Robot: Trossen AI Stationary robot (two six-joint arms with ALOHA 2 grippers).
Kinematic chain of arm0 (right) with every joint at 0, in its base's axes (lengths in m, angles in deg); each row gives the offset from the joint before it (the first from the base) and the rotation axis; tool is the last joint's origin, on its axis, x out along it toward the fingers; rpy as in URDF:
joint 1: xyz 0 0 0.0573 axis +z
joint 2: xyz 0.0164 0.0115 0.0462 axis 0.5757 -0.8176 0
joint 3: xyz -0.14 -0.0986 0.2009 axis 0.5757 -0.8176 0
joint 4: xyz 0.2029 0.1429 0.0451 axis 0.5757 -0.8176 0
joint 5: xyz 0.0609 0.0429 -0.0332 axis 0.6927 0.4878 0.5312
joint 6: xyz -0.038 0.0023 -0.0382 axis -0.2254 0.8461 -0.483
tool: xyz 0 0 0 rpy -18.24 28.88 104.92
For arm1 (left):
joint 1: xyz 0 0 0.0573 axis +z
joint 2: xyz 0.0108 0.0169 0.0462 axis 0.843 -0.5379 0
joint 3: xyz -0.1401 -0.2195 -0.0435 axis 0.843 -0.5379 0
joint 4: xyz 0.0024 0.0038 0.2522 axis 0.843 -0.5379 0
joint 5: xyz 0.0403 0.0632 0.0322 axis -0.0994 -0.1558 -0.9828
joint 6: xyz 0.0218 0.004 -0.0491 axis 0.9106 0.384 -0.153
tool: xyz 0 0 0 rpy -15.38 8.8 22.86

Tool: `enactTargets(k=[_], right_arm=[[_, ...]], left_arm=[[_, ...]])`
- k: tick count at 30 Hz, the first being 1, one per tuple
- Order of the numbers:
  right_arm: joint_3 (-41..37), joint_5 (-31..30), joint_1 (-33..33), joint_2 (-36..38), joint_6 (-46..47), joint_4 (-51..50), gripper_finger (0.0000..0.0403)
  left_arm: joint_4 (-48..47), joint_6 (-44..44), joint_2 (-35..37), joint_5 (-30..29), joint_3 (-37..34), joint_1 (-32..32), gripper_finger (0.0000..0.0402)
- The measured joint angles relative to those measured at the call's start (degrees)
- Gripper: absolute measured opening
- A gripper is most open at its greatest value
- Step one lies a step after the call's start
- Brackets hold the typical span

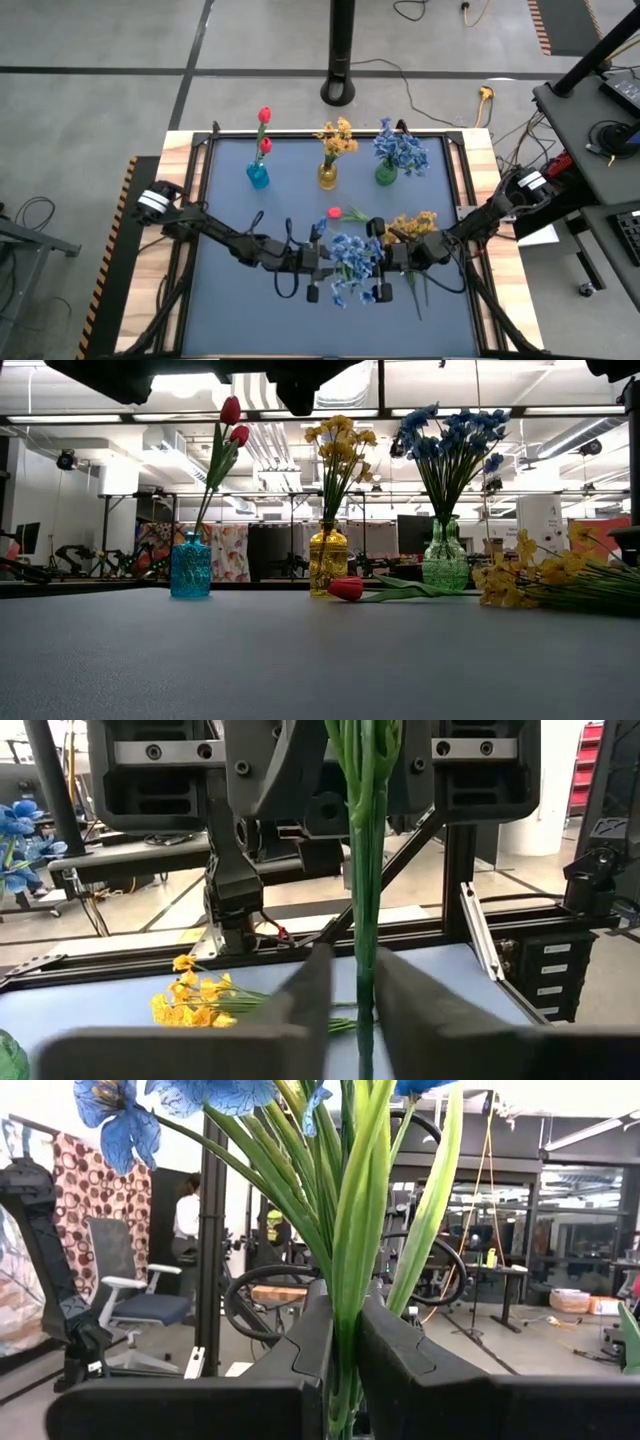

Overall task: Sort flowers into vase by color
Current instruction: Put the blue flowers into the green vase

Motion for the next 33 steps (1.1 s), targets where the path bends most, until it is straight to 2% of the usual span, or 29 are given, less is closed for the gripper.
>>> enactTargets(k=[2,6,9,14,18,24,27,33], right_arm=[[0.0,-0.1,0.0,0.0,0.8,0.0,0.0033],[0.0,-0.2,0.1,0.6,1.7,-1.6,0.0038],[0.0,-0.6,0.1,1.5,3.3,-3.5,0.0055],[0.0,-3.6,0.3,3.4,4.1,-8.0,0.0106],[0.0,-5.6,0.5,5.3,4.4,-11.8,0.0153],[1.4,-10.6,0.5,7.9,8.4,-24.9,0.0205],[3.0,-10.8,0.3,7.6,9.5,-29.0,0.0216],[5.5,-14.0,0.0,7.4,7.9,-30.0,0.0219]], left_arm=[[-0.1,-0.1,0.1,0.0,0.0,0.0,0.0012],[-1.3,-0.2,0.7,-0.1,-0.1,0.0,0.0019],[-3.6,0.0,1.9,-1.0,-0.1,0.0,0.0009],[-9.6,0.0,5.2,-1.5,-0.1,0.0,0.0006],[-16.0,0.0,7.8,-4.7,-0.1,-0.1,0.0006],[-22.0,-0.6,10.9,-9.7,-0.1,-0.1,0.0006],[-22.3,-0.5,11.5,-11.5,-0.2,0.0,0.0006],[-22.5,0.0,11.6,-11.6,-0.2,0.0,0.0006]])
